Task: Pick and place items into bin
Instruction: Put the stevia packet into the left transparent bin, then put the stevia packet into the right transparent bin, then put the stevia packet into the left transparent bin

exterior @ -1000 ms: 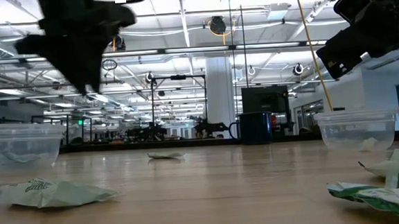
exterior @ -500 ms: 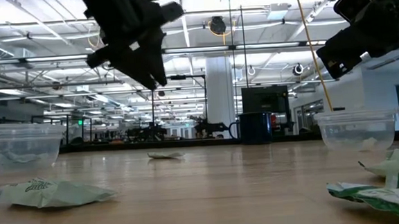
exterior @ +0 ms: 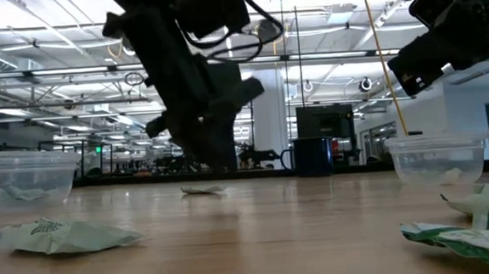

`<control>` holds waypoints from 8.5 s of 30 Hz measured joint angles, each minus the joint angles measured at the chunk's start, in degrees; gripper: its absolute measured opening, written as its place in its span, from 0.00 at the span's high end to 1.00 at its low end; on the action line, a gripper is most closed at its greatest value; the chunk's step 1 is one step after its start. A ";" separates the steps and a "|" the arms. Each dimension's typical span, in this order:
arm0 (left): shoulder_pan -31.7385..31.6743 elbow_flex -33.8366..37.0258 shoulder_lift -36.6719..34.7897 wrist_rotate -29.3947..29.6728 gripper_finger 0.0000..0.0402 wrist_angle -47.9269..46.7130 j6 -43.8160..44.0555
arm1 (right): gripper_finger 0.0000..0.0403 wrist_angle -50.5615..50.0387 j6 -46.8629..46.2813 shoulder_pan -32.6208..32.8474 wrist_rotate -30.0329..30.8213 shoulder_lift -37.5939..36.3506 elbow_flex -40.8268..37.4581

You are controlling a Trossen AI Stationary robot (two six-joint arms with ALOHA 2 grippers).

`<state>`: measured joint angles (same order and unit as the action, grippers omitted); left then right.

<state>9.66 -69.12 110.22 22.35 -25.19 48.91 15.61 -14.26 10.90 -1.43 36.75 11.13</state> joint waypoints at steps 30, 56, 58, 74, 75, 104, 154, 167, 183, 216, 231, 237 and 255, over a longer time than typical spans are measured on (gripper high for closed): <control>-2.08 0.17 2.11 -1.58 0.97 -6.86 -0.51 | 0.78 -0.67 0.19 -0.02 -0.09 -0.11 0.01; 14.11 -2.45 -16.53 1.43 1.00 -43.57 34.71 | 0.78 -0.35 0.38 -0.02 -0.02 -0.11 0.01; 16.25 -2.45 -16.19 0.73 1.00 -45.18 38.84 | 0.78 -0.29 0.39 -0.02 0.00 -0.09 0.01; 22.85 2.12 -13.63 -4.21 1.00 -51.45 60.72 | 0.78 -0.61 1.83 -0.02 0.09 -0.09 0.01; 22.74 3.06 -13.36 -4.24 1.00 -50.89 61.83 | 0.78 -0.51 1.97 -0.02 0.09 -0.09 0.01; 16.14 12.46 -13.60 -9.93 0.75 -39.48 58.76 | 0.78 0.63 14.34 2.39 -3.22 -0.10 2.10; 16.19 -8.87 -13.62 21.31 0.75 -51.23 47.23 | 0.72 -30.67 -28.53 44.37 20.70 33.97 17.89; 15.20 -8.85 -13.60 21.33 0.75 -51.21 47.11 | 0.57 -16.21 -26.58 44.24 24.60 39.99 11.75; 13.46 -8.85 -13.60 21.29 0.75 -51.05 45.17 | 0.98 -14.61 -27.08 44.19 26.92 38.49 7.99; 13.24 -8.83 -13.58 21.64 0.75 -50.70 44.23 | 1.00 -41.90 -20.08 6.10 16.53 12.96 11.26; 13.24 -8.83 -13.58 22.80 0.75 -50.76 44.23 | 0.80 -38.72 -13.21 -1.18 8.76 14.45 11.67; 13.24 -8.83 -13.58 22.78 0.75 -50.70 44.25 | 0.75 -37.71 -7.84 -0.48 5.71 13.21 18.18; 16.63 -8.83 -13.58 1.00 0.75 -18.60 -2.31 | 0.75 -31.41 4.65 12.48 5.92 14.73 23.81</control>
<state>26.29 -77.95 96.64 23.35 -43.79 46.60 -15.81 -9.61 23.38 4.49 51.48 34.94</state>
